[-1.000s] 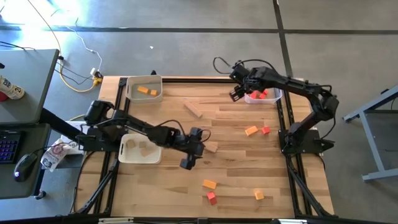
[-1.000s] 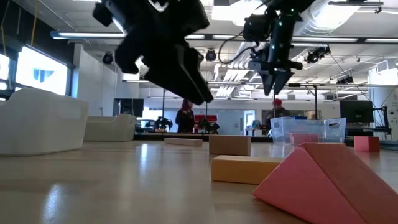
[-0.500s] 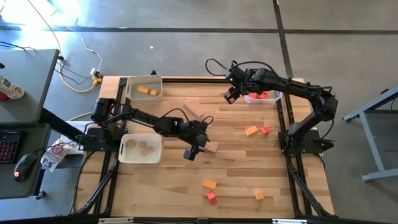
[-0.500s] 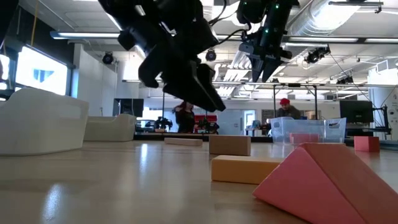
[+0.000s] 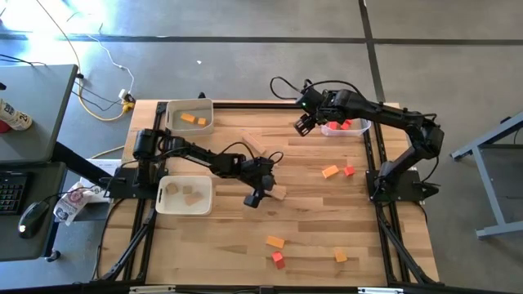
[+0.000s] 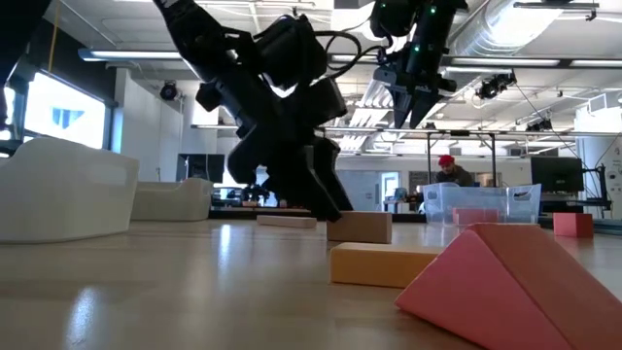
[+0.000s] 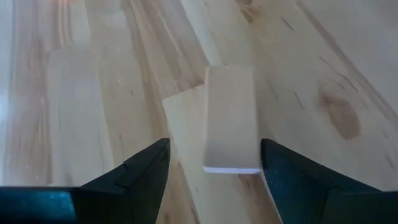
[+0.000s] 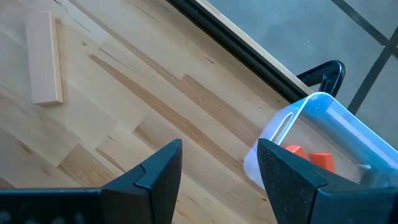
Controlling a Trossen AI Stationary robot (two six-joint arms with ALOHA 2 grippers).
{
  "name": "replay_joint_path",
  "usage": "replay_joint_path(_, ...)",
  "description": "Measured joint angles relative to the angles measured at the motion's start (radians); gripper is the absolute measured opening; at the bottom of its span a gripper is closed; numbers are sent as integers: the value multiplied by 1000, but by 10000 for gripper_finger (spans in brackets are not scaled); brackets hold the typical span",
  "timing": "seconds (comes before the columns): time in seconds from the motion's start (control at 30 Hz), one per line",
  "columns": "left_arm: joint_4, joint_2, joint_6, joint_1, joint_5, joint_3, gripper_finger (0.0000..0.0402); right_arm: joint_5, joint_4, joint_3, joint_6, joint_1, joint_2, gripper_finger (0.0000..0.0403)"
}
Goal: Sort & place blocks by color
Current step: Put the brown block into the white bin
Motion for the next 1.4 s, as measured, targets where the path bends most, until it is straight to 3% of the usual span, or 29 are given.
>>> replay_joint_path(0.57,80,60,17,6,56,0,233,0,0,0,1,0,0,195)
replay_joint_path(0.7,76,60,10,12,55,0,201,-10,0,0,4,1,0,195)
replay_joint_path(0.9,76,59,-7,16,55,0,108,-38,-9,0,7,46,0,195)
replay_joint_path(1.13,39,50,-28,42,59,1,103,-38,-36,0,61,147,0,195)
replay_joint_path(1.4,-147,-40,-41,52,48,0,103,23,-54,0,126,254,0,195)
